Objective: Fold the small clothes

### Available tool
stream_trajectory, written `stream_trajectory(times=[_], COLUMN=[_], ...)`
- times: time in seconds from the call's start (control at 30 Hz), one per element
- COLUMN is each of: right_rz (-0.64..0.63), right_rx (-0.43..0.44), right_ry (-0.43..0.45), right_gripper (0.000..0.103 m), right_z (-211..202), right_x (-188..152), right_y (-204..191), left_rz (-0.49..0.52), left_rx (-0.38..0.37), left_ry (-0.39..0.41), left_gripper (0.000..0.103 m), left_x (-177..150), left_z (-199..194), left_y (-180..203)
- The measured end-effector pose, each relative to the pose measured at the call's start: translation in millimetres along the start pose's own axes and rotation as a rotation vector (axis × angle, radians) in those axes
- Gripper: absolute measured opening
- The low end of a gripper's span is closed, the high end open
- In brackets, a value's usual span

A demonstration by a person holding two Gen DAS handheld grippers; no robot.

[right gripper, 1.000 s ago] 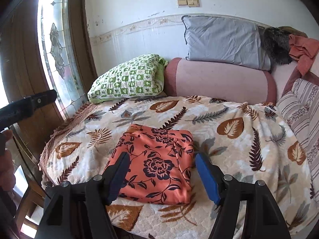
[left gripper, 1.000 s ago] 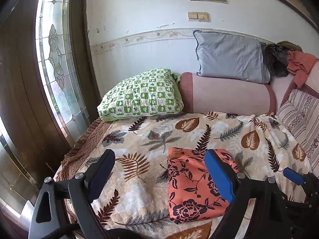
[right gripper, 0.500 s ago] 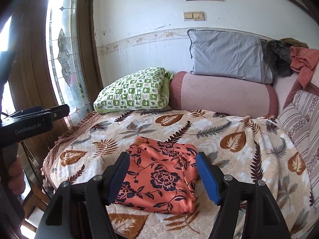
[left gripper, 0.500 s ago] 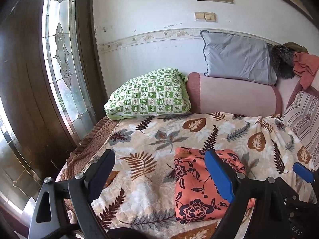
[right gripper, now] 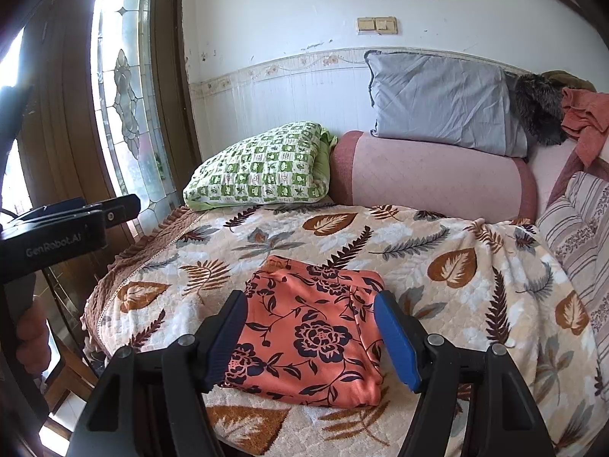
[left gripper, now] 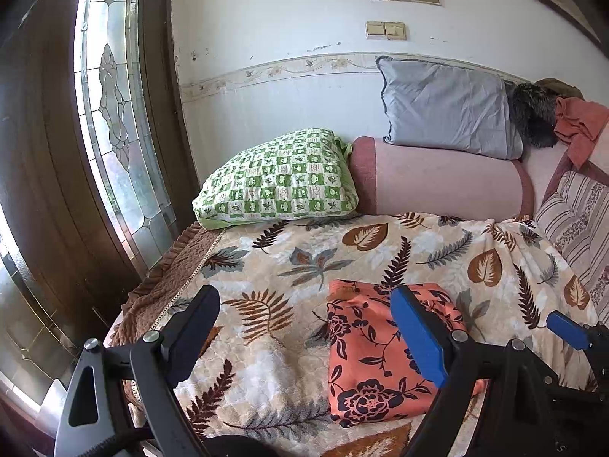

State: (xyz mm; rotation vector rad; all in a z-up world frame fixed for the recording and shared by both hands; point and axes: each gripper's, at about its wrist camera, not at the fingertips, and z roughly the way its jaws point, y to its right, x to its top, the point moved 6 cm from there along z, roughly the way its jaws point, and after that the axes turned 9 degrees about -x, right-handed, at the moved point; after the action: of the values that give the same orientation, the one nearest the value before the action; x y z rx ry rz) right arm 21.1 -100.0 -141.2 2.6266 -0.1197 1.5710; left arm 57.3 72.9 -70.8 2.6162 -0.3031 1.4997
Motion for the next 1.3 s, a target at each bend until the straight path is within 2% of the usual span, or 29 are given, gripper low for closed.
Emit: stream_trajectory(times=[1.3], right_rz=[0.026], right_rx=[-0.021], right_ry=[0.01], right_gripper=[0.072], right_z=[3.8], right_x=[7.7], right_y=[13.6], left_rz=[0.042], left_rx=[-0.066], left_ry=[0.007], left_gripper=[0.091], left_x=[5.2], left_z=[0.0], left_y=[20.2])
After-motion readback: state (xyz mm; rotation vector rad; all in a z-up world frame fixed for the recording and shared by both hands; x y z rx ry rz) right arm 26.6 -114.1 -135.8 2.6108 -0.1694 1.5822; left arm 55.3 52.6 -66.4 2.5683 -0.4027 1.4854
